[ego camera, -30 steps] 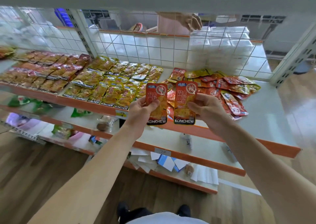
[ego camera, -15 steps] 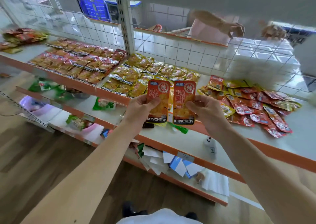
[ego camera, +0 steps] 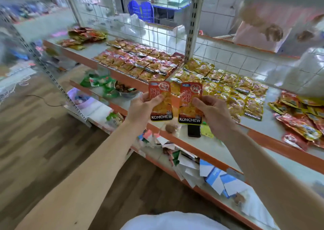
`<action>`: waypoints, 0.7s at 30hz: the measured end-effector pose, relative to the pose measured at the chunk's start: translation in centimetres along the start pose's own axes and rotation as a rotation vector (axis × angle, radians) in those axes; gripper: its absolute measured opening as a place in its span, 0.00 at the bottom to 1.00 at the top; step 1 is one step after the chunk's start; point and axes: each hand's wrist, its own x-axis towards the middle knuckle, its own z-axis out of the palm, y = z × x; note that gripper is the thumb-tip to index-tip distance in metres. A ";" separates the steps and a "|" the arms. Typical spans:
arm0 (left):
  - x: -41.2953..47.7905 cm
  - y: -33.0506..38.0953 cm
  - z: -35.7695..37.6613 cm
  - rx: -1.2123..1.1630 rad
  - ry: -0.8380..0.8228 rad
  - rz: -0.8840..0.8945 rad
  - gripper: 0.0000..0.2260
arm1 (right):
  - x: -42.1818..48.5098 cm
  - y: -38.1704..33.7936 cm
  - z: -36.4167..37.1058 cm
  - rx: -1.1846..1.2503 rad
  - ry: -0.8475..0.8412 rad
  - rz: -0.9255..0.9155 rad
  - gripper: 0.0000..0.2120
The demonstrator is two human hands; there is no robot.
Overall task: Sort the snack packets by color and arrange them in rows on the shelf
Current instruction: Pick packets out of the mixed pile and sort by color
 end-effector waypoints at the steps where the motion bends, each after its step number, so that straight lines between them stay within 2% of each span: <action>1: 0.0 0.1 -1.0 0.011 0.008 0.000 0.08 | 0.1 0.0 0.9 0.019 -0.016 0.011 0.04; 4: 0.2 0.3 -3.5 -0.002 0.038 -0.012 0.02 | 0.3 -0.1 3.3 0.013 -0.046 0.023 0.04; 14: 1.9 1.2 -7.0 -0.141 0.048 -0.061 0.07 | 2.3 -1.3 7.8 0.014 -0.038 0.056 0.05; 21: 5.7 1.9 -10.5 -0.084 0.124 -0.053 0.08 | 5.7 -1.8 12.1 0.033 -0.064 0.058 0.04</action>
